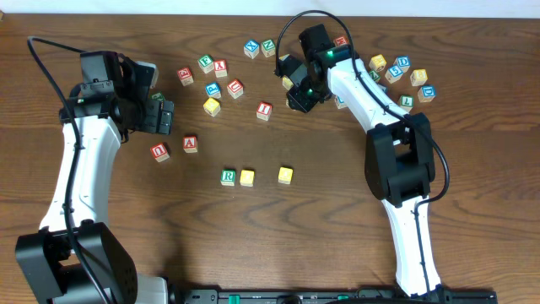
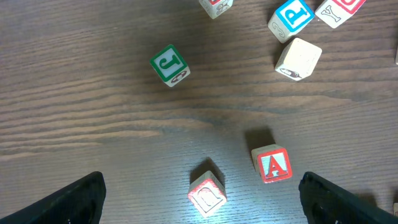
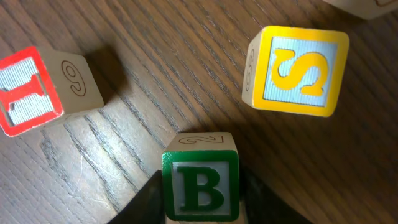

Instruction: Spell out ROBOT

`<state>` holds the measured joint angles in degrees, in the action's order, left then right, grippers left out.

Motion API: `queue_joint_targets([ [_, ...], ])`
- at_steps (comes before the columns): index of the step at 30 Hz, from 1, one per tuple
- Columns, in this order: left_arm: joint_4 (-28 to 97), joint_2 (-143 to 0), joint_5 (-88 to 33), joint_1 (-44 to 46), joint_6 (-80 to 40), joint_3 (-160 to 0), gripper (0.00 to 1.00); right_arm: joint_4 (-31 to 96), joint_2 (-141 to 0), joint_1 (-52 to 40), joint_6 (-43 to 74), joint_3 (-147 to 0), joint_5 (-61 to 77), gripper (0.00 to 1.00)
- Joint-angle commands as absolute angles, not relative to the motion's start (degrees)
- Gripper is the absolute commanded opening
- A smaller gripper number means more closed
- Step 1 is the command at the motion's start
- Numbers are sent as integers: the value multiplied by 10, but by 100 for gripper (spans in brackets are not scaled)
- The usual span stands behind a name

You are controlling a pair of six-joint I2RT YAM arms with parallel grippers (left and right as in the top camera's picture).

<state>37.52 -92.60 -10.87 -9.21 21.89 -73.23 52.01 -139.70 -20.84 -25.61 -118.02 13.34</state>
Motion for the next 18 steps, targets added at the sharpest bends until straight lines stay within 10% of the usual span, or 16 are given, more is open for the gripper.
queue_joint_targets([
  [1, 377, -933, -116, -91, 222, -745, 98, 521, -1395, -206, -253, -1185, 141, 40],
  [18, 377, -933, -116, -91, 222, -745, 98, 495, -1395, -211, -258, -1185, 141, 53],
])
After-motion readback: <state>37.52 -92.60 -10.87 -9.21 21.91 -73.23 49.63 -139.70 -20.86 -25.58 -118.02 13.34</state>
